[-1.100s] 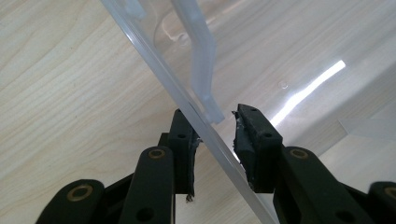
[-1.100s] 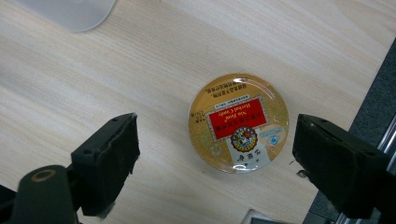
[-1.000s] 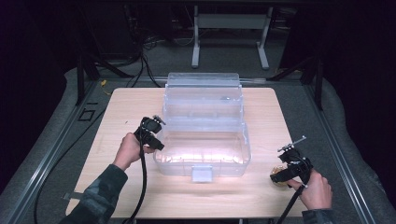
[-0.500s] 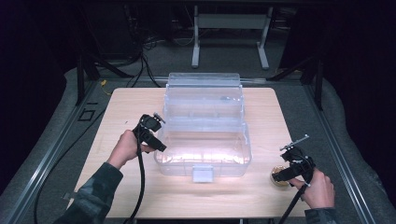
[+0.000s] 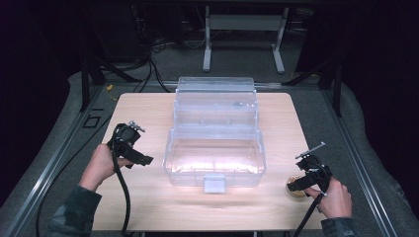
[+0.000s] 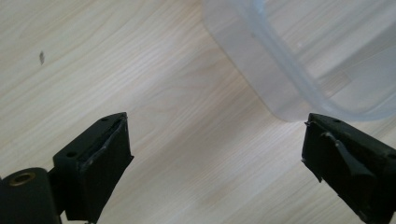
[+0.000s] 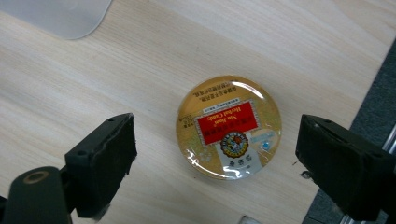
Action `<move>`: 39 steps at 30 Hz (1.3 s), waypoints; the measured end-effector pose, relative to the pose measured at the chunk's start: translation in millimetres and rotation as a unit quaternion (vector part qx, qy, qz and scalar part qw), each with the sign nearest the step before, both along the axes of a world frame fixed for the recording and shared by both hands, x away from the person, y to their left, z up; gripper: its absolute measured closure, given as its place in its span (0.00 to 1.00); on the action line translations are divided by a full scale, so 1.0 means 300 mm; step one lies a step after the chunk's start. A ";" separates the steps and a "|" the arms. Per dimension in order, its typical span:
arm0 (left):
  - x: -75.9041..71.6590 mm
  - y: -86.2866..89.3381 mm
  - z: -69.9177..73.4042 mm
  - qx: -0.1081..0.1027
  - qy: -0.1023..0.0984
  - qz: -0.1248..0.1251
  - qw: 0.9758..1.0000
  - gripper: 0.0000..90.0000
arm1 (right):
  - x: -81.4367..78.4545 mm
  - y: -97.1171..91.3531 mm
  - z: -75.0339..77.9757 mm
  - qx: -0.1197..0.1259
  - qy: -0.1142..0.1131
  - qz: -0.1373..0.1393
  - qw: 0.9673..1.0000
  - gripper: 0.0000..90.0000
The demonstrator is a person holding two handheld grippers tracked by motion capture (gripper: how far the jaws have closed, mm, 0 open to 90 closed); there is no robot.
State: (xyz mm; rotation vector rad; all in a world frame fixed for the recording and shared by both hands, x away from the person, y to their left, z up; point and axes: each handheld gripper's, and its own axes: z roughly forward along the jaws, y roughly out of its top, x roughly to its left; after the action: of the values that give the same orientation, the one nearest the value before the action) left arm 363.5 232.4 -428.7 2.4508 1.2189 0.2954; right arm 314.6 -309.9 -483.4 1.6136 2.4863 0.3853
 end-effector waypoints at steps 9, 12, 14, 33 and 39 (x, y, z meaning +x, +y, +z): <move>-0.060 0.071 -0.085 -0.011 0.012 0.021 1.000 0.04 | 0.011 0.000 -0.016 0.000 0.000 -0.006 1.000 0.12; -0.068 0.091 -0.100 -0.009 0.013 0.028 0.999 0.04 | 0.026 0.000 -0.056 -0.014 0.014 -0.006 1.000 0.12; -0.074 0.102 -0.109 -0.012 0.013 0.032 0.999 0.04 | 0.030 -0.002 -0.065 -0.016 0.018 -0.009 1.000 0.12; -0.091 0.109 -0.186 -0.047 0.028 0.032 0.998 0.05 | 0.067 -0.026 -0.162 -0.018 0.057 -0.021 0.998 0.20; -0.092 0.114 -0.197 -0.046 0.028 0.033 0.998 0.05 | 0.067 -0.024 -0.159 -0.015 0.055 -0.021 0.998 0.22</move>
State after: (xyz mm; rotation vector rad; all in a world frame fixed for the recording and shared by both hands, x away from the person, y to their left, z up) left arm 335.9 266.6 -487.8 2.3576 1.3089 0.1854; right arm 334.6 -317.2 -531.0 1.7163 2.5185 0.2598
